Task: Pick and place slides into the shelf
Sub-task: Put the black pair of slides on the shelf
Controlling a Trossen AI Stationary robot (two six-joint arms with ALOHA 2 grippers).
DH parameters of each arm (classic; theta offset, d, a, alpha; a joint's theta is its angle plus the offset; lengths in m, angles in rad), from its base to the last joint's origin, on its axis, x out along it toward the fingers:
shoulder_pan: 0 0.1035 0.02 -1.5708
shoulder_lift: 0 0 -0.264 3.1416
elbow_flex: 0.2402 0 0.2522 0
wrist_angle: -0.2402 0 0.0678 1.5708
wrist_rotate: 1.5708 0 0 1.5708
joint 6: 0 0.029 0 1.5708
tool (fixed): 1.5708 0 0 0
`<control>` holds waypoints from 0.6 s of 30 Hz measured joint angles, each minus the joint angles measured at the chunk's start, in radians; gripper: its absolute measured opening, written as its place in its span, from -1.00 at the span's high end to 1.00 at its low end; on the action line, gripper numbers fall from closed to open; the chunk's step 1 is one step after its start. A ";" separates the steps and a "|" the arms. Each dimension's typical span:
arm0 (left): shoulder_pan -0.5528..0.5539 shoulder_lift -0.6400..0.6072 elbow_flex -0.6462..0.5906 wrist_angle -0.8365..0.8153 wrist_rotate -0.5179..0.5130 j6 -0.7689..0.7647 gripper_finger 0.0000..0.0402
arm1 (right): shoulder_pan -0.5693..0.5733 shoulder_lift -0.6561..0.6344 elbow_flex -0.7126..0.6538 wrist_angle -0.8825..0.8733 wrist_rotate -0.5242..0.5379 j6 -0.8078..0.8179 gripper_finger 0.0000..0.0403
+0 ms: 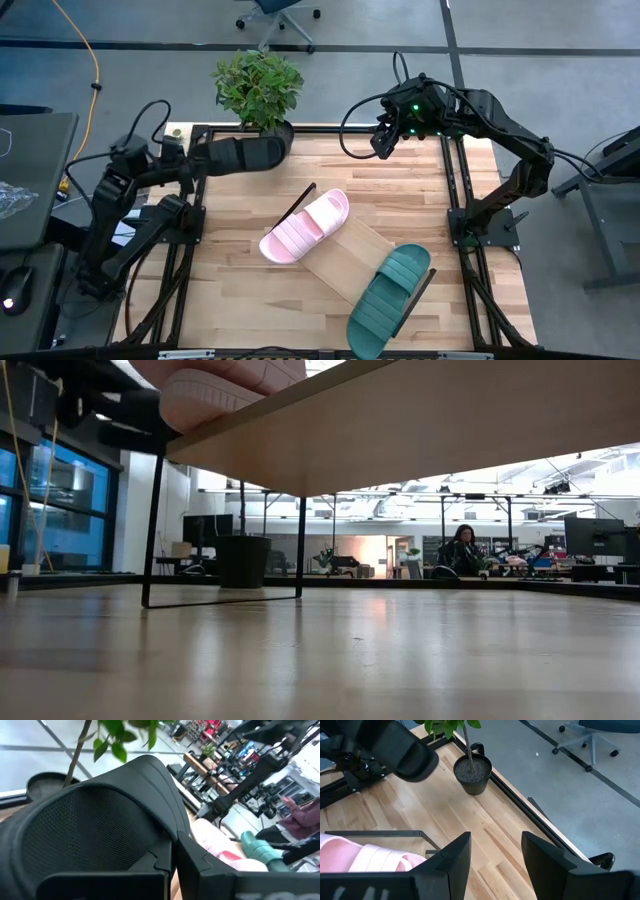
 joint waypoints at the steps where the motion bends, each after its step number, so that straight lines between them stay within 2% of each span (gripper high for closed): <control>1: 0.000 0.000 0.012 0.000 0.000 -0.007 1.00 | 0.000 0.000 0.000 0.000 0.000 0.000 0.17; 18: 0.000 0.000 0.167 -0.031 0.037 -0.090 1.00 | 0.000 0.000 0.000 0.000 0.000 -0.019 0.17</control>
